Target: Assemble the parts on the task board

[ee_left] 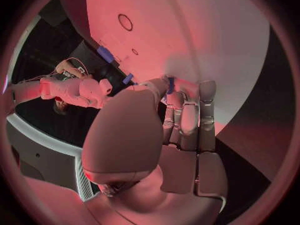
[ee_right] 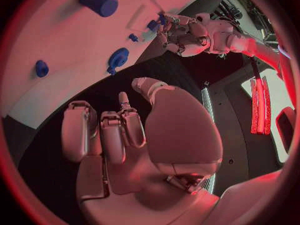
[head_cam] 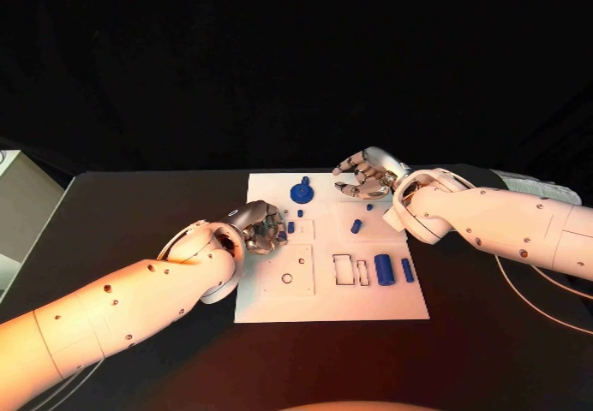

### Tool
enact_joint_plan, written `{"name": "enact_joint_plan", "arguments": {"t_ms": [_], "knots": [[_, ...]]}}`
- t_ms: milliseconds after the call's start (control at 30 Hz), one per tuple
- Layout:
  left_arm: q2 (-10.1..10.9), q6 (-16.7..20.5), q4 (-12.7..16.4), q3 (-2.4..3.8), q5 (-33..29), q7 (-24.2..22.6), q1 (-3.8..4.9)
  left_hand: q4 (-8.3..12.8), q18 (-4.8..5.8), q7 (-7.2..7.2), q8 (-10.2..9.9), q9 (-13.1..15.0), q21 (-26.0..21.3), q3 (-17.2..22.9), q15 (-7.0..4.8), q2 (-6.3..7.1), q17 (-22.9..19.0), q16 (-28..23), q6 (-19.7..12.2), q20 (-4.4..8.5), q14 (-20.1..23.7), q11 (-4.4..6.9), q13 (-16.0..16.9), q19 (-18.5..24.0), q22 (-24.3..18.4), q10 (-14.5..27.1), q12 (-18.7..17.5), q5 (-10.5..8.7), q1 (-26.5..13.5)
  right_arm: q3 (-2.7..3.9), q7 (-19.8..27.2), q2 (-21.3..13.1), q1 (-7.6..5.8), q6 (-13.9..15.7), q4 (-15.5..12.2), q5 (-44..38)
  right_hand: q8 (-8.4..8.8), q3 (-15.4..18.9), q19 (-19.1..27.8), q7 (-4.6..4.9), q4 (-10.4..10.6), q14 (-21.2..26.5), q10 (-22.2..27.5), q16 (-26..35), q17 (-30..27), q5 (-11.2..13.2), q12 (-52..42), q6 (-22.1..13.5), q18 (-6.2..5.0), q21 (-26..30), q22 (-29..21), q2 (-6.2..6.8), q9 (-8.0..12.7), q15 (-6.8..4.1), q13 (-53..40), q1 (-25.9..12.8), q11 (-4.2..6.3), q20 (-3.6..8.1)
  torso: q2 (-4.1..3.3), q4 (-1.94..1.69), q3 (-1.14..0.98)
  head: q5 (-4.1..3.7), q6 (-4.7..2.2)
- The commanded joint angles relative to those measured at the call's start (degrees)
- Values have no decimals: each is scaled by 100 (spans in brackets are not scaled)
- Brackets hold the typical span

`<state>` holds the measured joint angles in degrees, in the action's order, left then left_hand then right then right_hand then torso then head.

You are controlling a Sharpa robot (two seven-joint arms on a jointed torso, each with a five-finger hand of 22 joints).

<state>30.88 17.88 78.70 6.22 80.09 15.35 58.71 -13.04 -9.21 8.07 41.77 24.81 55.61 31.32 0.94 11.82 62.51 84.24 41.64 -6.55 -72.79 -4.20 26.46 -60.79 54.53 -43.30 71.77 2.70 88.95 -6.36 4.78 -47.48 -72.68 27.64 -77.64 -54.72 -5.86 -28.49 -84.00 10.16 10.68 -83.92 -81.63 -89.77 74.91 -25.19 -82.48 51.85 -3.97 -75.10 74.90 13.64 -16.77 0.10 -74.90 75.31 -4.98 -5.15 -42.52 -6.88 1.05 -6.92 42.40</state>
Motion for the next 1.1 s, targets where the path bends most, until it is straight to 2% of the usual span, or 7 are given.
{"name": "enact_joint_plan", "arguments": {"t_ms": [33,167,300,367,500,767,1100], "knots": [[20,88,-13,2,-201,-380,-3,111,-41,8,-157,-121,63,251,-27,26,3,38,118,14,33,28,-23,40,57,-11,-39,16,38,1,71,2,4,-24,-2,-11,36,-26,-234,-10,-3,-608,-47,-23,1509,-30,-26,46,56,-1,228,-2,1,8,-724,-40,6,-37,0,-2,0,3,-1],[46,84,2,2,-344,-564,-9,428,-42,4,-468,-319,235,758,-57,87,5,40,396,53,44,51,-75,107,210,-63,-114,22,-44,1,72,2,5,-26,-2,-10,36,-26,-234,-10,-3,-608,-47,-23,1509,-30,-26,46,56,-1,228,-2,1,8,-724,-40,6,-37,0,0,0,3,-4],[64,74,8,1,-439,-652,-14,607,-42,-3,-600,-384,331,977,-71,75,7,40,550,66,44,60,-95,142,295,-89,-145,22,-127,1,71,0,5,-26,-1,-10,36,-26,-234,-10,-3,-608,-47,-23,1509,-30,-26,46,56,-1,228,-2,1,8,-724,-40,6,-37,1,-1,1,4,-3],[79,81,15,2,-489,-696,-16,782,-41,-20,-702,-425,443,1188,-88,50,26,41,720,87,28,73,-112,172,390,-123,-176,16,-228,1,71,-1,5,-27,-1,-9,36,-26,-234,-10,-3,-608,-47,-23,1509,-30,-26,46,56,-1,228,-2,1,8,-724,-40,6,-37,2,-2,0,5,-3],[113,101,36,3,-598,-745,-23,893,-37,-58,-670,-395,518,1279,-106,21,68,50,942,99,-8,97,-114,173,457,-159,-181,23,-341,1,71,-2,5,-28,-3,-9,37,-31,-234,-10,-4,-608,-42,-23,1509,-31,-22,47,56,-3,231,-7,1,9,-719,-55,5,-37,-1,2,-1,7,-6],[239,149,150,21,-899,-792,-52,928,-25,-74,-647,-355,550,1234,-112,32,122,65,1057,99,-61,111,-98,160,494,-223,-154,16,-565,1,72,-12,6,-29,-5,-8,37,-31,-234,-10,-4,-608,-42,-23,1509,-31,-22,47,56,-3,231,-7,1,9,-719,-55,5,-37,0,-1,-1,-3,-7],[353,165,179,134,-1372,-828,-86,862,-18,-134,-577,-265,426,792,-134,-49,184,87,1167,89,-118,163,-33,138,412,-285,-65,8,-906,1,72,-22,6,-28,-10,-7,37,-31,-234,-10,-4,-608,-42,-23,1509,-31,-22,47,56,-3,231,-7,1,9,-719,-55,5,-37,2,-2,0,-2,-13]]}}
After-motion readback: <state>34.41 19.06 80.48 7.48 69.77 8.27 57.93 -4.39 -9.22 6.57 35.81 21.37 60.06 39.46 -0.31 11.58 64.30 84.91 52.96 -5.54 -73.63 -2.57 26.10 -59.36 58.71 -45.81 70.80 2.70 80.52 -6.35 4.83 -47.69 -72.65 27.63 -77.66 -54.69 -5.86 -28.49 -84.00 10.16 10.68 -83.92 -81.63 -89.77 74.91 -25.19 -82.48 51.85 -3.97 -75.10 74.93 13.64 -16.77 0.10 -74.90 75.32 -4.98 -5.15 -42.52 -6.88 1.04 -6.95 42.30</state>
